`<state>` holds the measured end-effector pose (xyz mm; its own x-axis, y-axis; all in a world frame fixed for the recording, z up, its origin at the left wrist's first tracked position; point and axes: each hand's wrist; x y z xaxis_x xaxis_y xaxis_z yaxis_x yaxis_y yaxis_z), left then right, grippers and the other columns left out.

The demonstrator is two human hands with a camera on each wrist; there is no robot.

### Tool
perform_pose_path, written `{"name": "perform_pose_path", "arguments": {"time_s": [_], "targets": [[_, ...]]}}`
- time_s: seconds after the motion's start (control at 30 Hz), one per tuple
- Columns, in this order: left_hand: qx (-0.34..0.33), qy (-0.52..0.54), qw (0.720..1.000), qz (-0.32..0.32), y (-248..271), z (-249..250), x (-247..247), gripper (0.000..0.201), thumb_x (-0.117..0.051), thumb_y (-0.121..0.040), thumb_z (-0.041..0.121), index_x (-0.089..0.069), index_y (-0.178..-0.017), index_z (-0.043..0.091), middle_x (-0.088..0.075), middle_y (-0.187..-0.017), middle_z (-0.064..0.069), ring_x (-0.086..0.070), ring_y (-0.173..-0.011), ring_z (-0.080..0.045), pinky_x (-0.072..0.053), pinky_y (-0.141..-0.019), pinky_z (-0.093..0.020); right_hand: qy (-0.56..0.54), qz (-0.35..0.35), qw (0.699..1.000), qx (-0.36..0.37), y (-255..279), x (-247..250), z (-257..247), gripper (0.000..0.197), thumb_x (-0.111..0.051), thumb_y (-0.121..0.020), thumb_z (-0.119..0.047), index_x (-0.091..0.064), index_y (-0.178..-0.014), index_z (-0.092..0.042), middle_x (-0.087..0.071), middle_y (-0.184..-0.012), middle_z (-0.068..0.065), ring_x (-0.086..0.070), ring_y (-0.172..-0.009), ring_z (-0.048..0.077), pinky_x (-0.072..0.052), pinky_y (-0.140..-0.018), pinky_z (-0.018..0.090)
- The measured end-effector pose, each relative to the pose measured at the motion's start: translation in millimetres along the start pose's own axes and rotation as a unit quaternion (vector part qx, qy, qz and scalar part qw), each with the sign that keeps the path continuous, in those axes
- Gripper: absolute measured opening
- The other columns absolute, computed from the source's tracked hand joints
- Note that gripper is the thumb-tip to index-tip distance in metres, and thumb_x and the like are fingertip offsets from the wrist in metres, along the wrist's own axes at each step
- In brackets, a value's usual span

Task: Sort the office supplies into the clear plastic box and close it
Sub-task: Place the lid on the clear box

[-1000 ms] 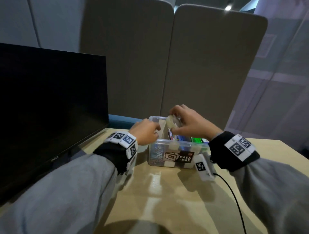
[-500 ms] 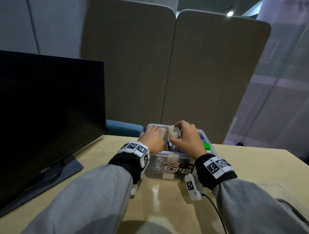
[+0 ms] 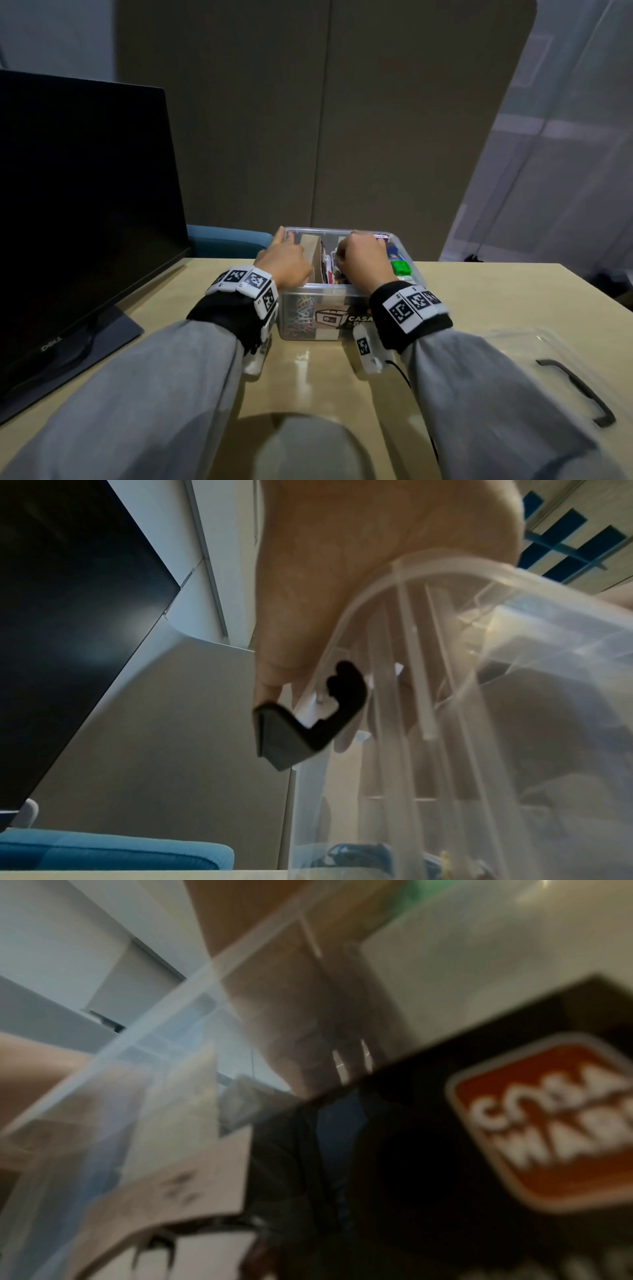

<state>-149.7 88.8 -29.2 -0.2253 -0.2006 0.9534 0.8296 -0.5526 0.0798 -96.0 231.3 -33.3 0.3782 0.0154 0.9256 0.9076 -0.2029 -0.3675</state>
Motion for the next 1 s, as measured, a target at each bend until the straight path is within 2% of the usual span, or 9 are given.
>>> {"name": "perform_pose_path", "arguments": {"time_s": [0.17,0.33,0.5,0.6,0.67,0.7,0.77,0.87,1.0], "targets": [[-0.006,0.015,1.000,0.012,0,-2,-1,0.053,-0.039,-0.100,0.021,-0.030,-0.151,0.011,-0.002,-0.164,-0.009,0.011,-0.150,-0.025,-0.005,-0.122,-0.049,-0.002,0.017,1.000,0.004,2,0,-2,0.025,-0.048,-0.096,-0.022,-0.069,-0.088,-0.010,-0.064,-0.093,0.009,-0.050,-0.098,0.029,-0.039,-0.086,0.038],[-0.013,0.085,0.996,0.024,8,0,2,0.054,-0.040,-0.098,0.007,-0.032,-0.151,0.014,-0.005,-0.164,-0.007,0.012,-0.150,-0.023,0.000,-0.120,-0.042,-0.033,0.057,0.997,0.028,8,4,-3,0.028,-0.045,-0.095,-0.023,-0.067,-0.082,-0.011,-0.053,-0.085,0.001,-0.041,-0.091,0.022,-0.034,-0.087,0.040],[-0.009,0.086,0.996,-0.006,22,-2,8,0.057,-0.038,-0.096,0.000,-0.033,-0.150,0.015,-0.007,-0.164,-0.005,0.017,-0.148,-0.023,0.000,-0.120,-0.045,-0.035,-0.009,0.997,0.068,11,5,-7,0.028,-0.044,-0.095,-0.026,-0.068,-0.085,-0.015,-0.062,-0.088,0.002,-0.046,-0.101,0.024,-0.034,-0.095,0.043],[-0.009,0.112,0.994,0.004,33,-8,9,0.057,-0.038,-0.096,-0.001,-0.033,-0.150,0.015,-0.006,-0.164,-0.006,0.015,-0.149,-0.022,-0.003,-0.120,-0.045,-0.036,0.062,0.995,0.066,16,7,-13,0.023,-0.048,-0.093,-0.027,-0.067,-0.090,-0.015,-0.056,-0.092,0.000,-0.046,-0.102,0.024,-0.033,-0.092,0.042],[-0.021,0.159,0.987,0.027,44,-16,10,0.052,-0.040,-0.099,0.004,-0.034,-0.149,0.016,-0.016,-0.161,-0.007,-0.001,-0.151,-0.022,-0.019,-0.118,-0.041,-0.041,0.136,0.990,0.010,21,12,-12,0.021,-0.049,-0.091,-0.027,-0.065,-0.099,-0.016,-0.056,-0.102,0.003,-0.045,-0.106,0.024,-0.030,-0.090,0.040],[-0.029,0.182,0.982,0.035,51,-23,12,0.047,-0.041,-0.101,0.010,-0.035,-0.148,0.016,-0.027,-0.155,-0.005,-0.017,-0.148,-0.022,-0.032,-0.110,-0.035,-0.043,0.149,0.987,-0.035,24,16,-8,0.023,-0.049,-0.090,-0.027,-0.063,-0.105,-0.016,-0.056,-0.109,0.005,-0.044,-0.109,0.025,-0.031,-0.091,0.041],[-0.037,0.221,0.974,0.033,69,-40,17,0.043,-0.042,-0.104,0.022,-0.036,-0.146,0.019,-0.042,-0.144,-0.001,-0.041,-0.134,-0.016,-0.040,-0.094,-0.026,-0.041,0.107,0.982,-0.148,29,23,3,0.035,-0.051,-0.089,-0.028,-0.056,-0.120,-0.013,-0.050,-0.125,0.013,-0.041,-0.120,0.031,-0.031,-0.098,0.045],[-0.036,0.219,0.975,-0.001,94,-69,22,0.047,-0.039,-0.105,0.032,-0.032,-0.150,0.023,-0.037,-0.152,0.003,-0.037,-0.138,-0.013,-0.033,-0.106,-0.030,-0.068,-0.015,0.956,-0.286,34,31,28,0.051,-0.051,-0.092,-0.030,-0.043,-0.135,-0.006,-0.043,-0.139,0.021,-0.040,-0.129,0.038,-0.032,-0.104,0.048],[-0.006,0.188,0.982,-0.023,129,-90,31,0.053,-0.035,-0.104,0.043,-0.025,-0.154,0.027,-0.027,-0.158,0.008,-0.031,-0.141,-0.012,-0.029,-0.104,-0.026,-0.157,-0.088,0.939,-0.292,36,28,45,0.050,-0.043,-0.096,-0.033,-0.053,-0.128,0.004,-0.056,-0.129,0.025,-0.055,-0.116,0.039,-0.043,-0.093,0.039]]}}
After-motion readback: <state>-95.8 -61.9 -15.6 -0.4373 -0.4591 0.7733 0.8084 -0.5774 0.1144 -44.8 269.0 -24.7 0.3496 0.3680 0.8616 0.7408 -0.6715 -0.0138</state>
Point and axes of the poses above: each hand's wrist, its own y-axis away from the middle knuckle, its own x-axis out of the back of the hand, z = x × y
